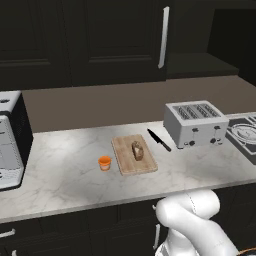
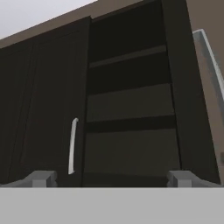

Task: Pick the bread, place it on the cutting board, pick the jam, place it on the counter, and close the cabinet.

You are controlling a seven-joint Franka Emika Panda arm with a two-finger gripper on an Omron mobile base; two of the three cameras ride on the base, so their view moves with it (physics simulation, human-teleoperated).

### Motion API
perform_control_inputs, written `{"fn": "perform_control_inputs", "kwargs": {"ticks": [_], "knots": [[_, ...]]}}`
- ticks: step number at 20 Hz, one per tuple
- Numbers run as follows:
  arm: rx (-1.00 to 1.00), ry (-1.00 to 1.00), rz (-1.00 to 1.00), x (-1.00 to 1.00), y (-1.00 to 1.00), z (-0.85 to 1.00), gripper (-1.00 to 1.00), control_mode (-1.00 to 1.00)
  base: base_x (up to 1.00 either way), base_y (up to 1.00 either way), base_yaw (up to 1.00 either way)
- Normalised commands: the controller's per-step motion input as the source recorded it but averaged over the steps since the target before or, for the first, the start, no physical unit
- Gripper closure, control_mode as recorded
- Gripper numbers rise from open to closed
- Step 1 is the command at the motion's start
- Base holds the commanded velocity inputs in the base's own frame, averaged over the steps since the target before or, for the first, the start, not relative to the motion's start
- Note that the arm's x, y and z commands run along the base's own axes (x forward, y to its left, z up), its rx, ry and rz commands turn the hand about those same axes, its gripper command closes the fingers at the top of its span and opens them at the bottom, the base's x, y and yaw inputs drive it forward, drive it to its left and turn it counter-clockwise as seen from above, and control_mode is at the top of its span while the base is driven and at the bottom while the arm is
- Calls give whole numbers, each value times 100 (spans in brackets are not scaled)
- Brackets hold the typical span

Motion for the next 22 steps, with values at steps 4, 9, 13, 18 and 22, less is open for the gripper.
{"fn": "perform_control_inputs", "kwargs": {"ticks": [4,9,13,18,22], "knots": [[0,0,0,0,-29,-13,-100,-100,0,0,0],[0,0,0,0,-34,-12,-100,-100,0,0,0],[0,0,0,0,-30,-15,-100,-100,0,0,0],[0,0,0,1,-25,-14,-100,-100,0,0,0],[0,0,0,10,-24,-10,-100,-100,0,0,0]]}}
